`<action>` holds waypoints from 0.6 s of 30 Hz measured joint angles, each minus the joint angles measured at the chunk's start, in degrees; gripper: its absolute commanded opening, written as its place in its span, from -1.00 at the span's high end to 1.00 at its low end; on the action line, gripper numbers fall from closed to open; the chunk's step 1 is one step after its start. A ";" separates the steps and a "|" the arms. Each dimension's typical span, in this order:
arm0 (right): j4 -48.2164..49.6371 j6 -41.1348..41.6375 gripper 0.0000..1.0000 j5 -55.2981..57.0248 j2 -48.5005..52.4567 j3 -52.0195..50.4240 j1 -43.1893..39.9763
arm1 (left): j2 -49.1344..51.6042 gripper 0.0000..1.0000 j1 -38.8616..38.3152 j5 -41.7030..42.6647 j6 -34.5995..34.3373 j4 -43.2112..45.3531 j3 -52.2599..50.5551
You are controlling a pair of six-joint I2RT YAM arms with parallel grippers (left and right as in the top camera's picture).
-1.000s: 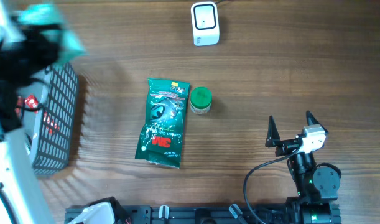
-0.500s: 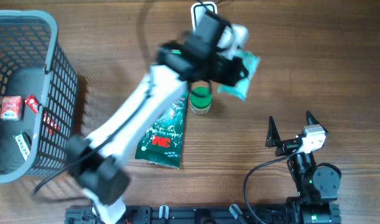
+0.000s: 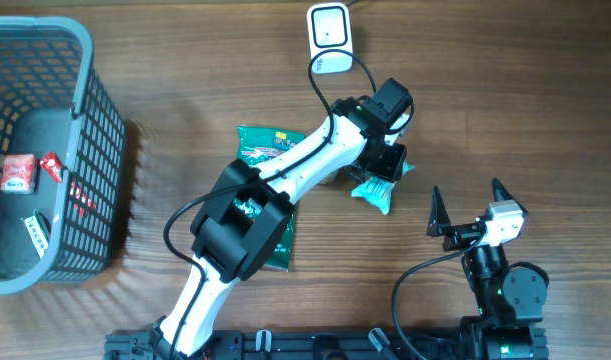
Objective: Scan the item barcode
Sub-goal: 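Carry the tissue pack and drop it right of the jar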
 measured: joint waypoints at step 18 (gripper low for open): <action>0.00 0.00 -1.00 0.00 0.00 0.00 0.00 | -36.41 -1.00 4.42 -18.43 -0.31 -5.14 0.02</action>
